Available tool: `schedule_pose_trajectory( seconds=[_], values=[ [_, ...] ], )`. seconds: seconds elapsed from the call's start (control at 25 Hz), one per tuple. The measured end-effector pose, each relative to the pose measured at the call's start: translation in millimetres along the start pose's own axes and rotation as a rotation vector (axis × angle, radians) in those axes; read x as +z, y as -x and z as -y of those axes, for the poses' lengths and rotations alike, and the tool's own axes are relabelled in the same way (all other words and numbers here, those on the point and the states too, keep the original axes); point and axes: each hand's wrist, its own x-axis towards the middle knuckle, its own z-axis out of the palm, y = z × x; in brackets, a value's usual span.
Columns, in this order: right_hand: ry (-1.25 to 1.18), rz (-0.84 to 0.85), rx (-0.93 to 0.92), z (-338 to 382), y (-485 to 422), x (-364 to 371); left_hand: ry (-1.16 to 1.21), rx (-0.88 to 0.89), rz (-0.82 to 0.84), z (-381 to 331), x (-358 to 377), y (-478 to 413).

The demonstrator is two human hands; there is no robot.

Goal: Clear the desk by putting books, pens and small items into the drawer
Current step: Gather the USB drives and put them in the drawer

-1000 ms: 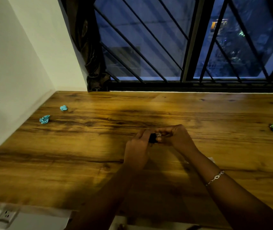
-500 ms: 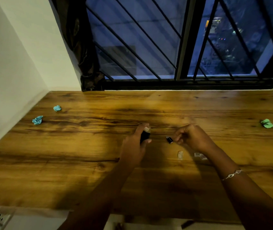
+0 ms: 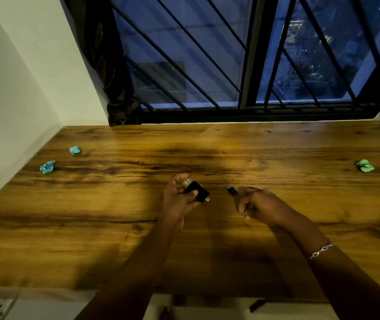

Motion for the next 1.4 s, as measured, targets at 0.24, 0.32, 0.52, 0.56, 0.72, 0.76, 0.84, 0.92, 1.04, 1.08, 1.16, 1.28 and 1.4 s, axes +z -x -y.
schedule_pose_trajectory(
  seconds=[0.24,0.32,0.52,0.56,0.72,0.76,0.84,0.92,1.04,1.08,1.16,1.28,1.4],
  values=[
    [-0.433,-0.141,0.060,3,2,5,0.144,-0.075,-0.066,-7,1,7],
    [-0.759,-0.212,0.106,15,0,7,0.172,-0.115,-0.107,-9,2,9],
    [-1.424,-0.382,0.159,48,-15,19,0.282,-0.160,-0.145,-9,2,13],
    [-1.485,-0.401,0.159,54,-17,21,0.288,-0.181,-0.154,-10,3,15],
    [-1.328,-0.519,0.058,67,-21,30,0.314,-0.202,-0.149,-12,4,18],
    [-1.260,-0.553,0.038,69,-21,32,0.304,-0.201,-0.145,-12,3,19],
    [-1.198,-0.584,-0.005,70,-21,32,0.289,-0.202,-0.138,-12,2,19],
    [-1.183,-0.585,-0.052,71,-20,30,0.303,-0.210,-0.131,-14,2,19],
    [-1.160,-0.567,-0.086,71,-23,30,0.325,-0.217,-0.126,-16,0,20],
    [-1.139,-0.562,-0.093,70,-24,30,0.327,-0.215,-0.126,-16,0,19],
    [-1.101,-0.559,-0.112,68,-26,32,0.321,-0.205,-0.132,-16,0,19],
    [-1.061,-0.565,-0.137,66,-28,31,0.319,-0.194,-0.153,-16,1,20],
    [-1.029,-0.581,-0.143,66,-28,30,0.323,-0.172,-0.171,-16,4,20]
  ],
)
